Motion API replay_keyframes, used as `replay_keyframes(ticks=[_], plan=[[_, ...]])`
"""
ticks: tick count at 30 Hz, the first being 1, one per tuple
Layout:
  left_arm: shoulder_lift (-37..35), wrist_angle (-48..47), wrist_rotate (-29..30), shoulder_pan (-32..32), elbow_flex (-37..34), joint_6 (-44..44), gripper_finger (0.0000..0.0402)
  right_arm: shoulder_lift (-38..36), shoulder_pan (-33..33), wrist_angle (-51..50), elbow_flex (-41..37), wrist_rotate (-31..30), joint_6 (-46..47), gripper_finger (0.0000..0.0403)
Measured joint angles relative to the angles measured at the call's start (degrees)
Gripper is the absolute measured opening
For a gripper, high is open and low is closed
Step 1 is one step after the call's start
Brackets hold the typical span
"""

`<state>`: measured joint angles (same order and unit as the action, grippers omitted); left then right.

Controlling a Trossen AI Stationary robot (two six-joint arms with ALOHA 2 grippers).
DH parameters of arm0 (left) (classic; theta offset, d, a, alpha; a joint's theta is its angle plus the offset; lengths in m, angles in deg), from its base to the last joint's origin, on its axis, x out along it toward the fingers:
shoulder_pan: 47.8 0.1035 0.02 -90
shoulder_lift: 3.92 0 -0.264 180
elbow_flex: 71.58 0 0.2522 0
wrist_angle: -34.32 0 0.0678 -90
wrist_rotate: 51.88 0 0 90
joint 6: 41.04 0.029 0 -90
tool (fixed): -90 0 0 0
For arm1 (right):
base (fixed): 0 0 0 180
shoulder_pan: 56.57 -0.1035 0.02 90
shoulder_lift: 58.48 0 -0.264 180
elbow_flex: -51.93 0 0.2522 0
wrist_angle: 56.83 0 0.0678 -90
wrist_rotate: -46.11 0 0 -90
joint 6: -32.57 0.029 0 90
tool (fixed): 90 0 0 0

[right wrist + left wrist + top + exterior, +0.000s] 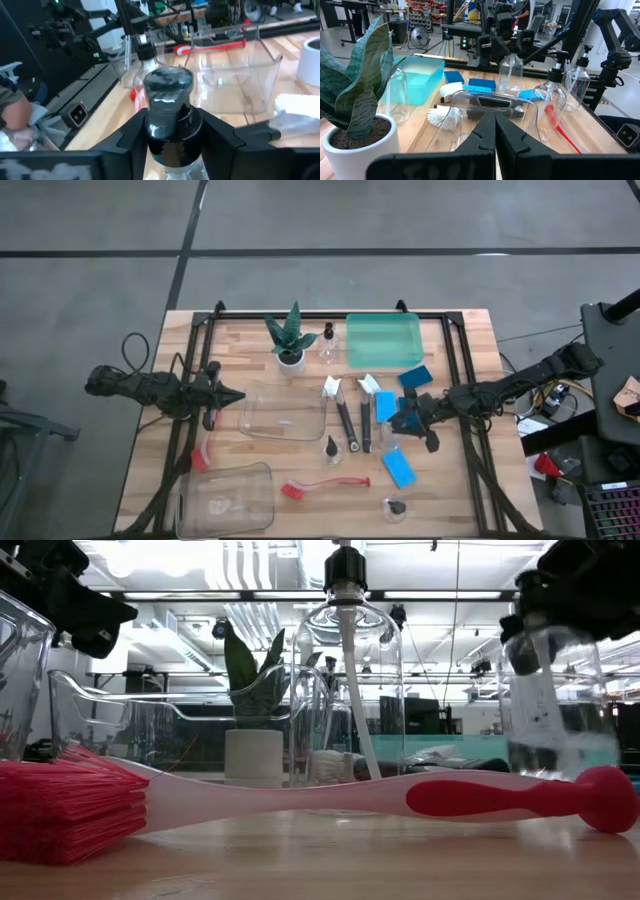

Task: Pick & Place Kitchen Sink Supplies
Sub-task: Put the transparent soap dispenser into the blue bin

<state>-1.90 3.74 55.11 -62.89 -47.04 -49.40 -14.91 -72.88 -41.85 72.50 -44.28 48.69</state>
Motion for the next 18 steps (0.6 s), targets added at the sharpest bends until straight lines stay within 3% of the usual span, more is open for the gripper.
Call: replay_keyframes(ticks=[8, 18], plan=[[0.0, 0.0, 0.0, 0.0, 0.0, 0.0, 0.0, 0.0, 0.1, -1.8, 4.3, -5.1, -2.0, 0.0147], [0.0, 0.0, 0.0, 0.0, 0.0, 0.0, 0.0, 0.0, 0.1, -12.1, 14.2, -25.5, -6.3, 0.0137]])
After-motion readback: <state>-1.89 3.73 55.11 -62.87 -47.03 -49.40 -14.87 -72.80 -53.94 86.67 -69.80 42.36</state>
